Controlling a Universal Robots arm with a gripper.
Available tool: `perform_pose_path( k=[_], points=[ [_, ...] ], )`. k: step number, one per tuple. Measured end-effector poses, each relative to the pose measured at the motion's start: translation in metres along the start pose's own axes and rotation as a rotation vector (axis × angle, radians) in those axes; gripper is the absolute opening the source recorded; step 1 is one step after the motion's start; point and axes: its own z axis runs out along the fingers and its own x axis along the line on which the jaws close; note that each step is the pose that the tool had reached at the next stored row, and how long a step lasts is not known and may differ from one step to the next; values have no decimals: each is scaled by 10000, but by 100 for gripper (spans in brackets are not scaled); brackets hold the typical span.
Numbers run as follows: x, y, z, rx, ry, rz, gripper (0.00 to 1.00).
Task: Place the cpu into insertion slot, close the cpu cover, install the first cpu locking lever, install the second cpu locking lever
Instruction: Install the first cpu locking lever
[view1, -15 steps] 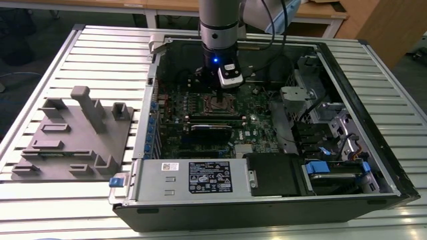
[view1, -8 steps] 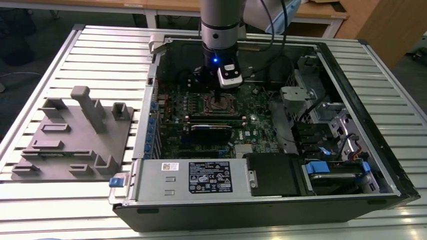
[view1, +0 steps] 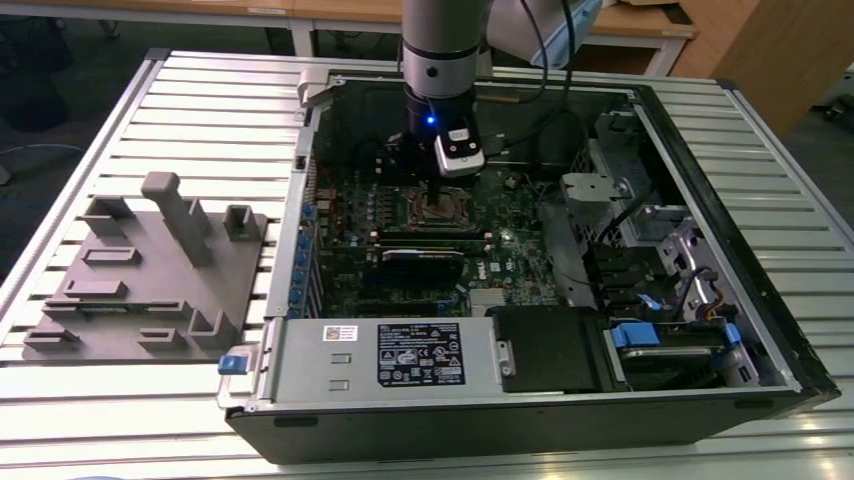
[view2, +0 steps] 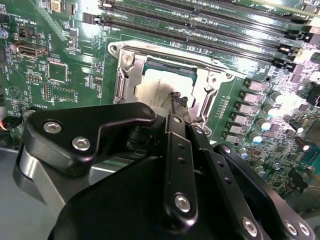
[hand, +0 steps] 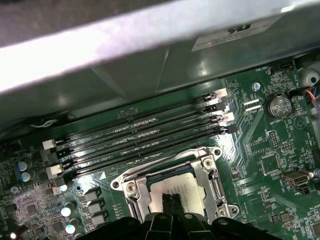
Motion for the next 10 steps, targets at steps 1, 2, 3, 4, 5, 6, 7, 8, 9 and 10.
perform_pose_path(
  k=[1, 2, 3, 4, 5, 6, 7, 8, 9, 10],
  points=[
    [0, 0, 0, -6, 0, -87, 10],
    [0, 0, 0, -11, 0, -171, 10],
    [-1, 1, 0, -16, 0, -246, 10],
    [-1, 0, 0, -20, 1, -325, 10],
    [-1, 0, 0, -24, 1, -391, 10],
    [-2, 1, 0, -29, 1, -453, 10],
    [-2, 1, 0, -32, 1, -506, 10],
    [-4, 1, 0, -35, 0, -549, 10],
    [-6, 2, 1, -37, 0, -583, 10],
    [-9, 3, 1, -39, 0, -613, 10]
  ],
)
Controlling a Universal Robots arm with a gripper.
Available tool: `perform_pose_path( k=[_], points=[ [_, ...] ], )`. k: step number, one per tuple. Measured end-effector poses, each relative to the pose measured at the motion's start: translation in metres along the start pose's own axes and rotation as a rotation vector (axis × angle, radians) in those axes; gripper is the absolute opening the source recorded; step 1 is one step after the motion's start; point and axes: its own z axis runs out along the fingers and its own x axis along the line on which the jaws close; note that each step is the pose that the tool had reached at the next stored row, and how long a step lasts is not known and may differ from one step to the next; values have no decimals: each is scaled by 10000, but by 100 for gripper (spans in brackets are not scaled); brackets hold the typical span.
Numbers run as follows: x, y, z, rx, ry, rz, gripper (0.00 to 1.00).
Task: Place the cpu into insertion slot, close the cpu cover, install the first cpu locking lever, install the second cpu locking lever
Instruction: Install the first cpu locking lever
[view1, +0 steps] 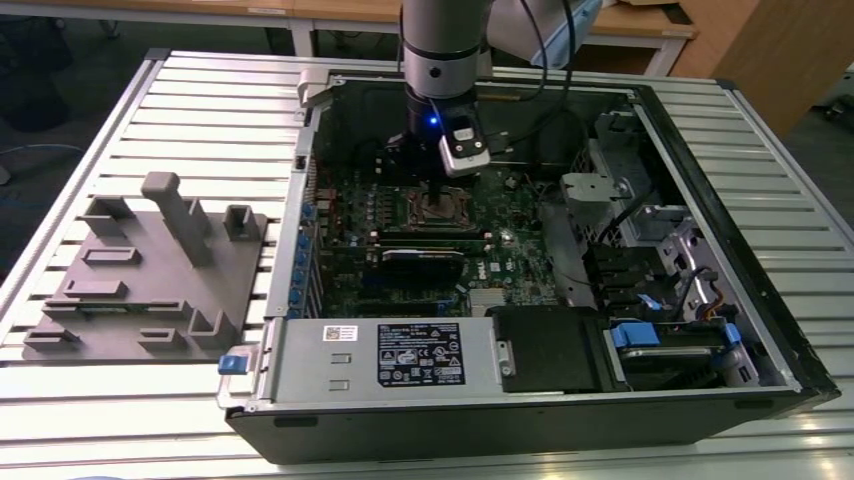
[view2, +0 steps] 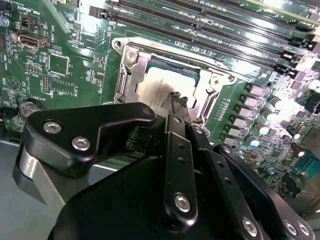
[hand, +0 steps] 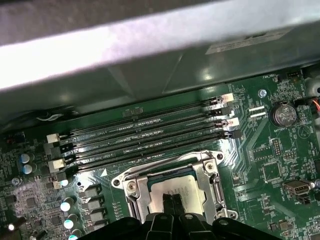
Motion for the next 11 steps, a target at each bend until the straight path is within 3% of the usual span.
perform_pose_path(
  k=[5, 11],
  points=[
    [-2, 1, 0, -1, 0, -22, 10],
    [-7, 1, -80, 0, 0, -22, 10]
  ],
)
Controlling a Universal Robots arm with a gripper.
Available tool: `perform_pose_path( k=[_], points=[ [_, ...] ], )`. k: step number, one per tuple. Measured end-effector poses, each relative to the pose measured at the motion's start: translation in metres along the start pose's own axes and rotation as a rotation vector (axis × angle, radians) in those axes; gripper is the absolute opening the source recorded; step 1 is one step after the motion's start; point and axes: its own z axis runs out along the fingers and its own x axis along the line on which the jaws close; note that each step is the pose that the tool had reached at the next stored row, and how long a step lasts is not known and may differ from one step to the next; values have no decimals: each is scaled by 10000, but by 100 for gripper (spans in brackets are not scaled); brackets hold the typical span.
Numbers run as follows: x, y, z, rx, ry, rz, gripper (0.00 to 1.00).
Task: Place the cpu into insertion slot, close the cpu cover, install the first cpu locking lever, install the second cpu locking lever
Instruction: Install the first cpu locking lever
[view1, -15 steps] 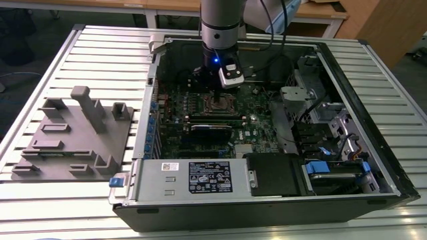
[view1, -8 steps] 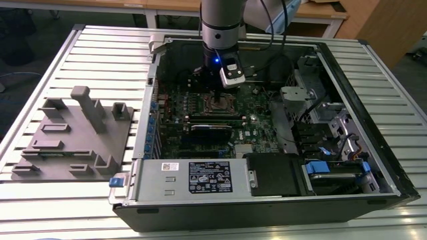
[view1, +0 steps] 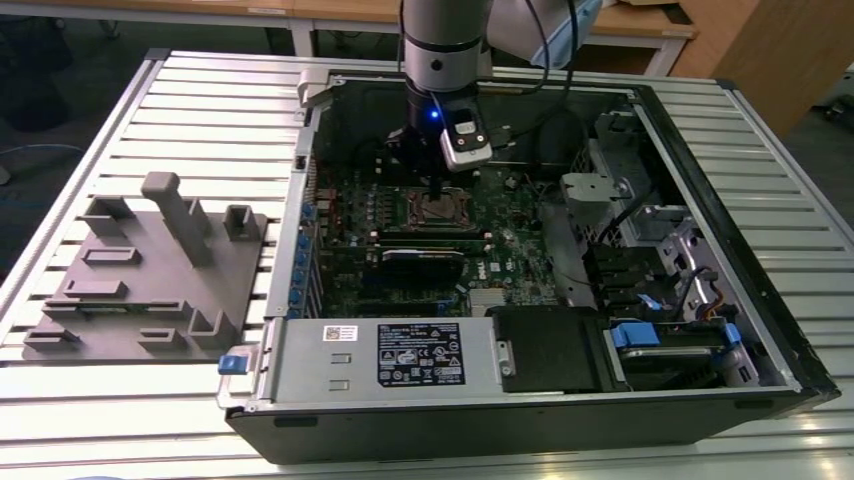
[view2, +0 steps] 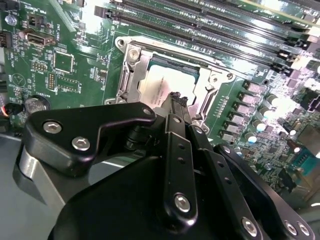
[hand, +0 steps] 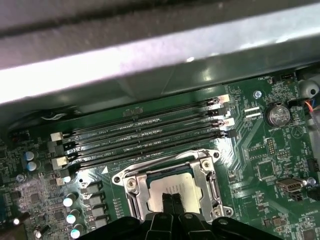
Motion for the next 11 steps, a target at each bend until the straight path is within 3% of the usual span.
perform_pose_path(
  k=[4, 11],
  points=[
    [-9, 2, 0, -6, 1, -2, 10],
    [-84, 20, 5, 2, 31, -1, 10]
  ],
)
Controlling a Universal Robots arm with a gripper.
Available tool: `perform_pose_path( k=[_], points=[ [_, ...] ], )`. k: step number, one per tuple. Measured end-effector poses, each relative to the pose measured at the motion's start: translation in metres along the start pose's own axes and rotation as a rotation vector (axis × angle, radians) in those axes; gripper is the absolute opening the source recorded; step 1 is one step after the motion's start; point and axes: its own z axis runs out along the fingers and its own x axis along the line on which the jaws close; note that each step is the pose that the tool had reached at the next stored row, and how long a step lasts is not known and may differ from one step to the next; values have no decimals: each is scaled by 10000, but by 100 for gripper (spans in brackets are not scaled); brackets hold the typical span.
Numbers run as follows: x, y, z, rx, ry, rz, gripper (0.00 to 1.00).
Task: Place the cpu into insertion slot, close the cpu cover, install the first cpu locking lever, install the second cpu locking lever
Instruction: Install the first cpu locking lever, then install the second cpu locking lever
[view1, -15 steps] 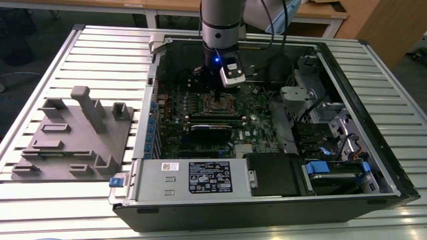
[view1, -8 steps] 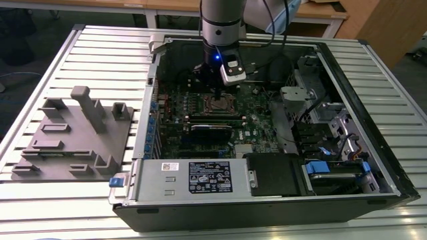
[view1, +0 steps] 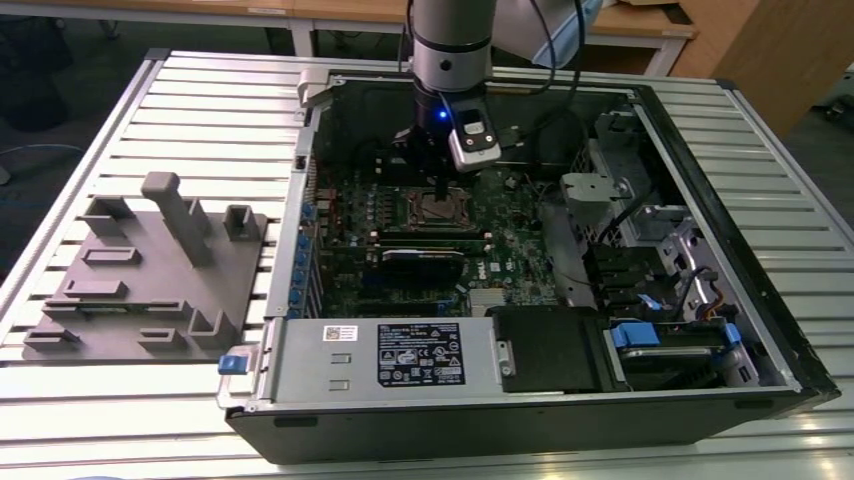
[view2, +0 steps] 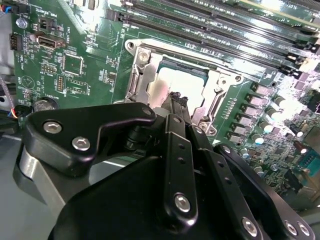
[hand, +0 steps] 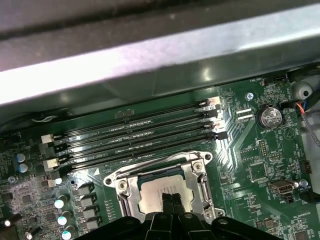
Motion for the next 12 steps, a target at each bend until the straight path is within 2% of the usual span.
perform_pose_path(
  k=[2, 4, 9, 11, 12],
  points=[
    [0, 0, 0, 0, 0, 2, 10],
    [-30, 8, 2, 1, 1, 0, 10],
    [-31, 9, -4, 1, 1, 1, 10],
    [-35, 8, -60, 0, 1, 0, 10],
    [-34, 8, -60, 0, 1, 1, 10]
  ],
)
